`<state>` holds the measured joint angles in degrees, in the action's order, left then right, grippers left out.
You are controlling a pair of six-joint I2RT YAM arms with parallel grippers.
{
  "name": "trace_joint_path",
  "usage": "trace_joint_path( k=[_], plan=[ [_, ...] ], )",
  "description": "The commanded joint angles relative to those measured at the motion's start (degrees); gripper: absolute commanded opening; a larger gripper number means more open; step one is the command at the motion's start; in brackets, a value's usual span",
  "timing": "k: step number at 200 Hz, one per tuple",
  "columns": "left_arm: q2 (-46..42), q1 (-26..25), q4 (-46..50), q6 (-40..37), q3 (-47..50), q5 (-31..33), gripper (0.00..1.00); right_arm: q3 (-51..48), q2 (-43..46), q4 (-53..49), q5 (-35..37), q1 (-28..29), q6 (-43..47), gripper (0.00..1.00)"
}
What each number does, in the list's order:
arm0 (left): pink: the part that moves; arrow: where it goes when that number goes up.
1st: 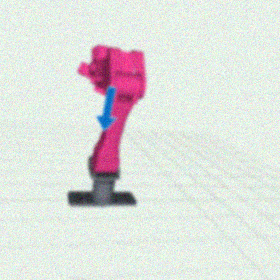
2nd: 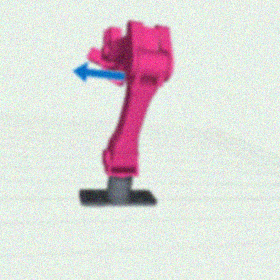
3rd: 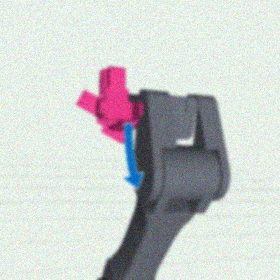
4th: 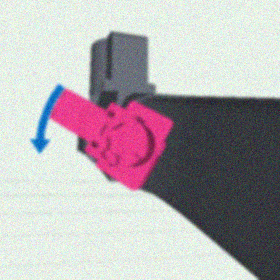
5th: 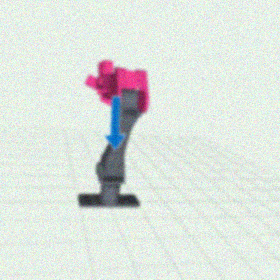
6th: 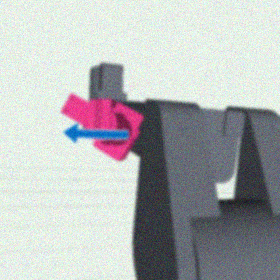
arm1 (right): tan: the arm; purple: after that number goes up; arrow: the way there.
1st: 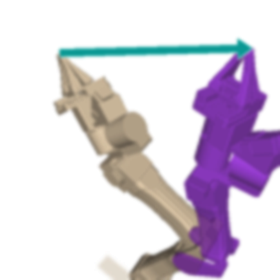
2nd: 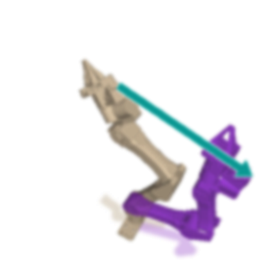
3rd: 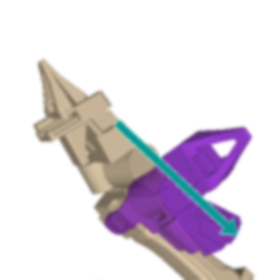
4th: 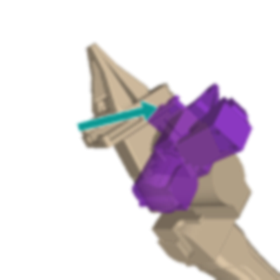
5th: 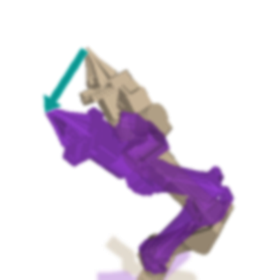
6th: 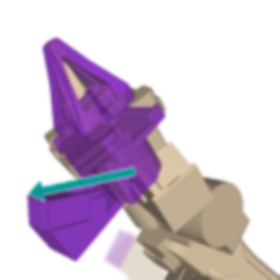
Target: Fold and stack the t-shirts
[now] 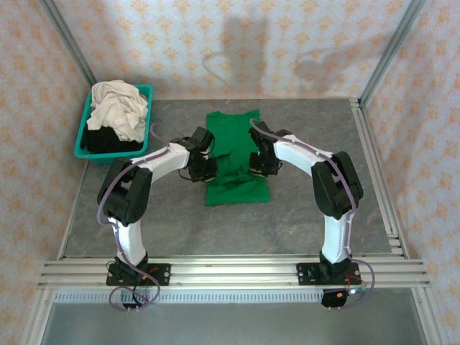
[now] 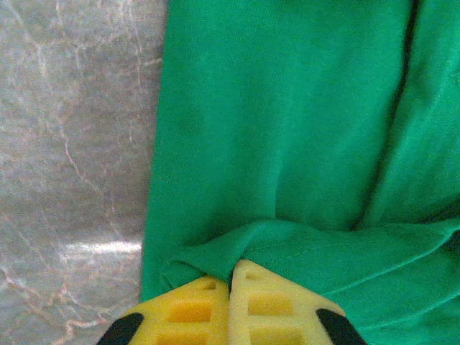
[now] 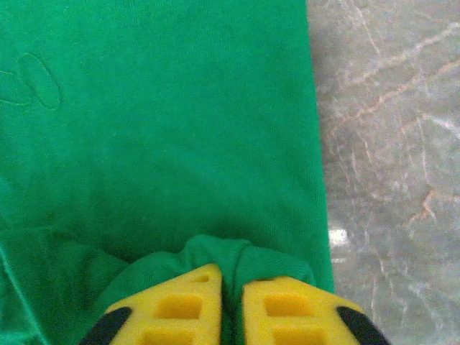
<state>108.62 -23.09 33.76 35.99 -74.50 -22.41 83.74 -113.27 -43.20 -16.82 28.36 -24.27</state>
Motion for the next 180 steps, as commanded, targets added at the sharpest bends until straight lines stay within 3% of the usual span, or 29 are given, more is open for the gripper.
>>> trace_joint_path(
  k=[1,14,50,68,79,99,137,180],
  plan=[
    [0.32,2.17,3.71,-2.45,-3.45,-0.82,0.29,4.24,-1.56,-3.93,1.78,-1.14,2.31,0.19],
    [0.24,3.07,4.62,-3.09,-4.51,-0.67,0.41,5.82,-1.15,-5.64,5.27,-1.71,2.3,0.28],
    [-1.83,4.09,6.61,-5.01,-6.01,-0.16,0.4,1.6,8.19,-5.36,15.04,-0.67,-0.1,0.35],
    [-3.47,4.29,8.21,-5.05,-6.1,1.51,0.41,-5.52,14.59,0.42,14.07,1.59,-1.02,0.38],
    [-4.88,4.33,8.81,-6.75,-5.88,2.56,0.42,-10.03,16.12,5.78,9.62,3.52,-1.73,0.4],
    [-7.16,4.25,9.31,-6.74,-5.18,3.73,0.42,-11.09,12.17,8.91,4.37,5.44,-2.16,0.38],
    [-11.27,3.35,8.18,-6.98,-2.51,5.22,0.44,-2.66,2.24,5.13,7.89,5.12,-0.63,0.35],
    [-10.08,-1.65,4.61,-7.93,-0.23,3.36,0.42,7.31,-5.52,1.59,8.09,1.77,0.16,0.35]
  ],
)
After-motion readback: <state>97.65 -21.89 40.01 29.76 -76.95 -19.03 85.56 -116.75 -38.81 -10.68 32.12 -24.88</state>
